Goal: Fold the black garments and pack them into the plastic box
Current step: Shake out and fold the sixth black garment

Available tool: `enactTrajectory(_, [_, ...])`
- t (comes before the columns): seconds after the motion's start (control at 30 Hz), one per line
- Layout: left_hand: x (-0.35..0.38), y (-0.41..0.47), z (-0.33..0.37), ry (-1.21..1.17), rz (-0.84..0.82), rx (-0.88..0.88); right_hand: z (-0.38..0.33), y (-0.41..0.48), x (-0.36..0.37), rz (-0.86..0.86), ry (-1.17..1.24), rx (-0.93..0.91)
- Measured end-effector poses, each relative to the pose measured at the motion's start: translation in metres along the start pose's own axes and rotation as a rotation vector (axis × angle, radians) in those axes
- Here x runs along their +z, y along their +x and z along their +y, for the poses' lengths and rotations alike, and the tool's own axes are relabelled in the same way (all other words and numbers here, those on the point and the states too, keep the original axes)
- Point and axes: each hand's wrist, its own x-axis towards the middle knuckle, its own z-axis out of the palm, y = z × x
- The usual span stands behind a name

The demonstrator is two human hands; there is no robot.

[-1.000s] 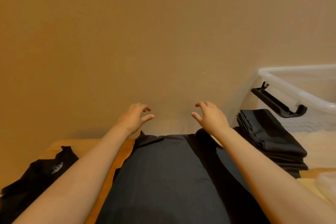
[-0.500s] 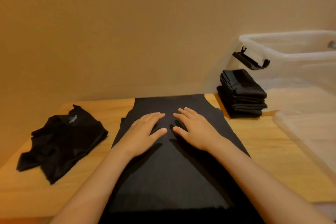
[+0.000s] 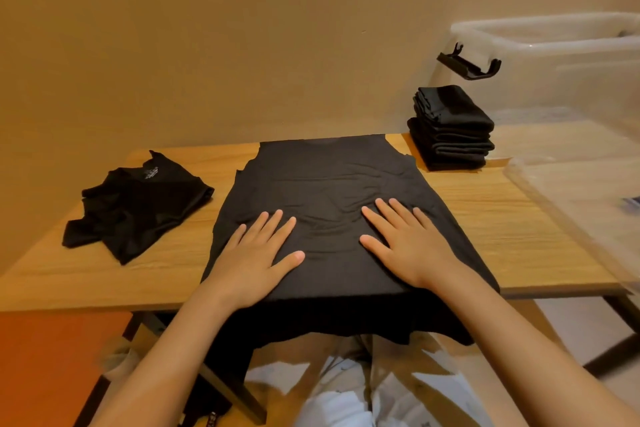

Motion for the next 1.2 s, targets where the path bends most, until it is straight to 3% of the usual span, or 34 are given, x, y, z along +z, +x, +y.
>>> enactTrajectory(0.8, [-0.02, 0.113, -0.034, 0.005, -0.034, -0.029, 0.016, 0.104, -0.008, 0.003, 0.002, 0.037])
enactTrajectory(1.0, [-0.026, 0.115, -0.039, -0.185, 0.075, 0.035, 0.023, 0.114, -0.017, 0.042, 0.064, -0.045])
enactTrajectory(1.2, [-0.033, 0.044, -0.03, -0.389, 0.098, 0.12, 0.013, 0.058, -0.033, 0.073, 0.28, -0.121])
